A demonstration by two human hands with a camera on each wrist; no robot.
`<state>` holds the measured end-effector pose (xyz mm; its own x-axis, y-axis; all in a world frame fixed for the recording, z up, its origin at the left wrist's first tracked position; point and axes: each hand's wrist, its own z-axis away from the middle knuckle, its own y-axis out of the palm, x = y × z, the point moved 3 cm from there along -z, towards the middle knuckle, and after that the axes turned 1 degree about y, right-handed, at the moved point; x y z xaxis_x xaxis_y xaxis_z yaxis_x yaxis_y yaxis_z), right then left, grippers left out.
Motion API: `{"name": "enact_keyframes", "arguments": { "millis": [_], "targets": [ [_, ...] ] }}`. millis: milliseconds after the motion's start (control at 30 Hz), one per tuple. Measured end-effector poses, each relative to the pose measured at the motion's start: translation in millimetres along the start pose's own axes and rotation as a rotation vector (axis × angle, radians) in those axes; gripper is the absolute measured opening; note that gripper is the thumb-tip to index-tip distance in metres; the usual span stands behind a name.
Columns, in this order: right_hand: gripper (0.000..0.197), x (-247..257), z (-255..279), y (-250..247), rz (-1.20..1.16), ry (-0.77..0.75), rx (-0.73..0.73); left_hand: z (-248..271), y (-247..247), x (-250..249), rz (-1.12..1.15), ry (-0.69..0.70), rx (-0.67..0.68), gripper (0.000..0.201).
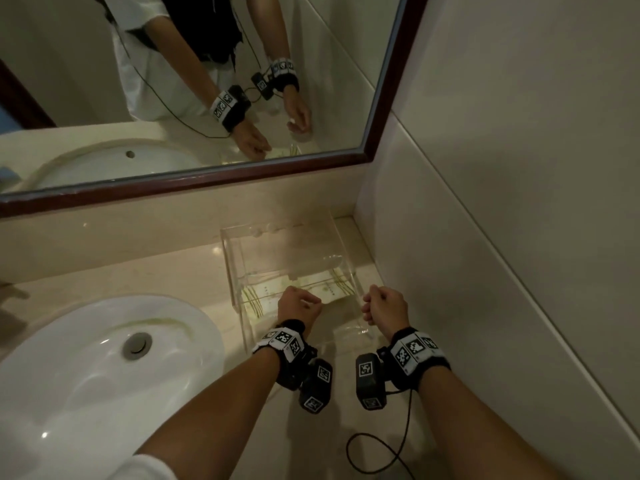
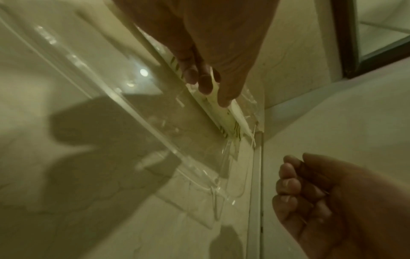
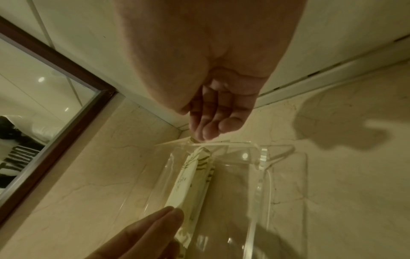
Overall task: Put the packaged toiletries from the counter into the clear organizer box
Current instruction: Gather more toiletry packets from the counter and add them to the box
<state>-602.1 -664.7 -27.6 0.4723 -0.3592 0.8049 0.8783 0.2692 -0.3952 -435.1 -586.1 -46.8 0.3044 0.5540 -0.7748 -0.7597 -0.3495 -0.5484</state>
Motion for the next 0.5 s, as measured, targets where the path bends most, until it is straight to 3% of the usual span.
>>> {"name": "enact_keyframes", "arguments": {
  "millis": [433, 500],
  "targets": [
    [0.035, 7.1, -14.0, 12.5, 0.021, -0.004, 0.039, -16.5, -6.9, -7.7, -0.072, -0.055, 0.009, 0.004],
    [0.035, 8.8, -14.7, 12.7, 0.019, -0.009, 0.042, -17.8, -9.6, -7.4, -0.069, -0.057, 0.022, 0.011]
  ]
}}
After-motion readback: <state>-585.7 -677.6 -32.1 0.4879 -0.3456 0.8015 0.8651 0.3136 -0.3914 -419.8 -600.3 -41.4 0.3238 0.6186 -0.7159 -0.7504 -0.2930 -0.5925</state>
